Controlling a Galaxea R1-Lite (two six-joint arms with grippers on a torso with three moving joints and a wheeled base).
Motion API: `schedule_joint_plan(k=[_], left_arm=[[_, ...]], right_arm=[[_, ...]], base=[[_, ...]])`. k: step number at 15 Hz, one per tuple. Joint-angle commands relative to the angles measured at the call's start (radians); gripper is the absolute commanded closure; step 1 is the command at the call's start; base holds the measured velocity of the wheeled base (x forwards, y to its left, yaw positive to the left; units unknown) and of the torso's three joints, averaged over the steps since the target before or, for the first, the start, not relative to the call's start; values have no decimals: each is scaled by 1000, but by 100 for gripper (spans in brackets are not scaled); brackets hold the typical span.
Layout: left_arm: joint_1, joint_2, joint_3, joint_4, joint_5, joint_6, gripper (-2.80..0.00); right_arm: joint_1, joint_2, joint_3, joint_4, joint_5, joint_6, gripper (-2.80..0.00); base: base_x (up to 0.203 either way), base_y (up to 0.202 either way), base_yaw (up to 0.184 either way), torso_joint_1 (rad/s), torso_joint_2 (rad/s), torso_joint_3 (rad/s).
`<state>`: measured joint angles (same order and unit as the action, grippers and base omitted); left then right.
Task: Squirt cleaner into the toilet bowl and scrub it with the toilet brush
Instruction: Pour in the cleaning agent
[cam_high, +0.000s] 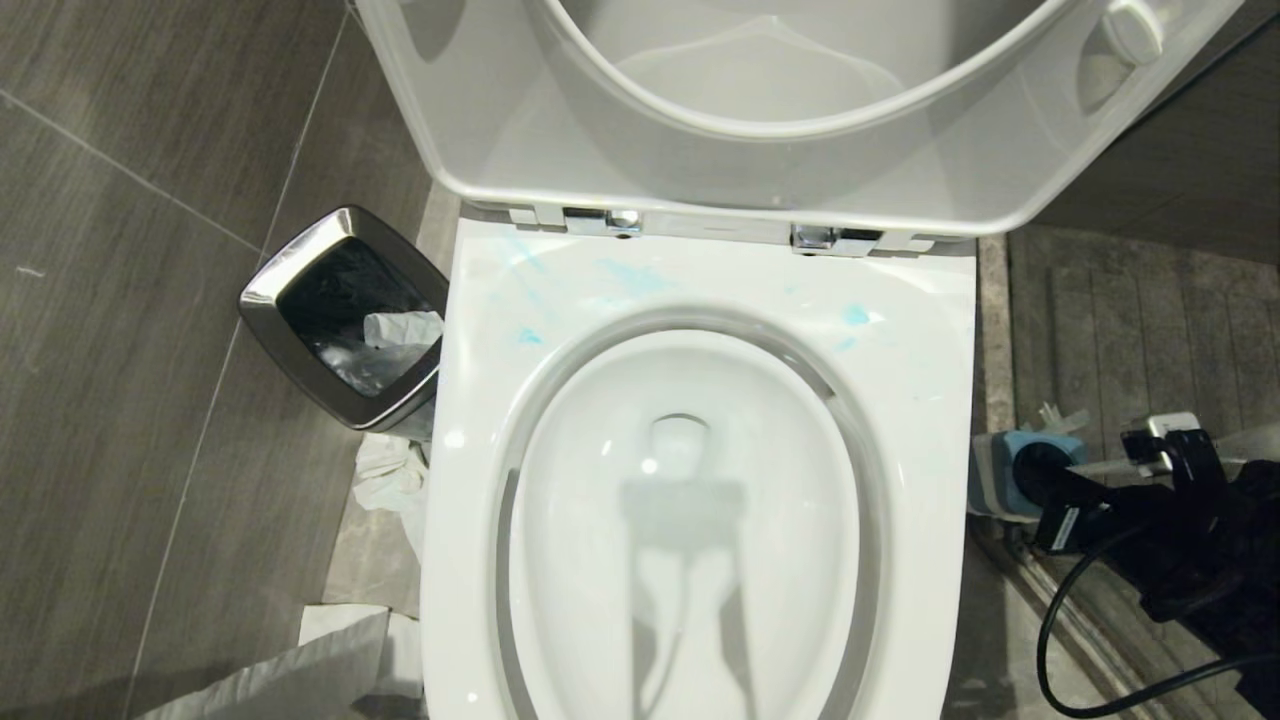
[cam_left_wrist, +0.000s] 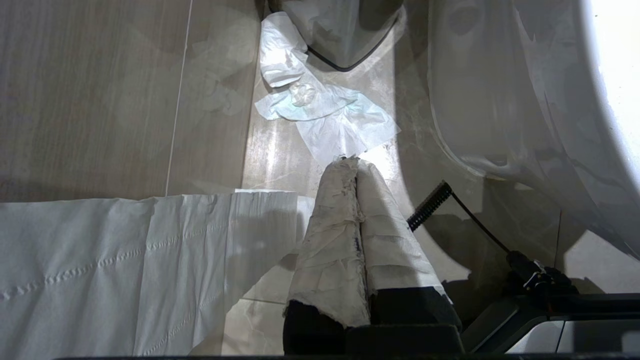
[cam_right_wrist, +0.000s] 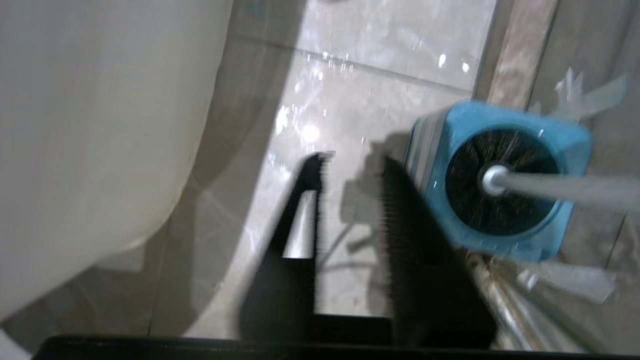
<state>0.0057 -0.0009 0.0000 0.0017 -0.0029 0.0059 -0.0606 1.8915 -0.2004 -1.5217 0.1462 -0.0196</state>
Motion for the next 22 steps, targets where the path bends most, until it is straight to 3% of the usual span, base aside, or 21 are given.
schedule_joint_plan(k=[1, 5, 22], left_arm=[[0, 1, 2, 0, 0, 0, 0], [0, 1, 2, 0, 0, 0, 0], [0, 1, 2, 0, 0, 0, 0]], right_arm=[[7, 38, -5, -8, 3, -3, -280], [16, 140, -92, -8, 3, -3, -280], [60, 546, -896, -8, 71, -19, -280]], base=[[0, 0, 0, 0, 0, 0], [0, 0, 0, 0, 0, 0], [0, 0, 0, 0, 0, 0]])
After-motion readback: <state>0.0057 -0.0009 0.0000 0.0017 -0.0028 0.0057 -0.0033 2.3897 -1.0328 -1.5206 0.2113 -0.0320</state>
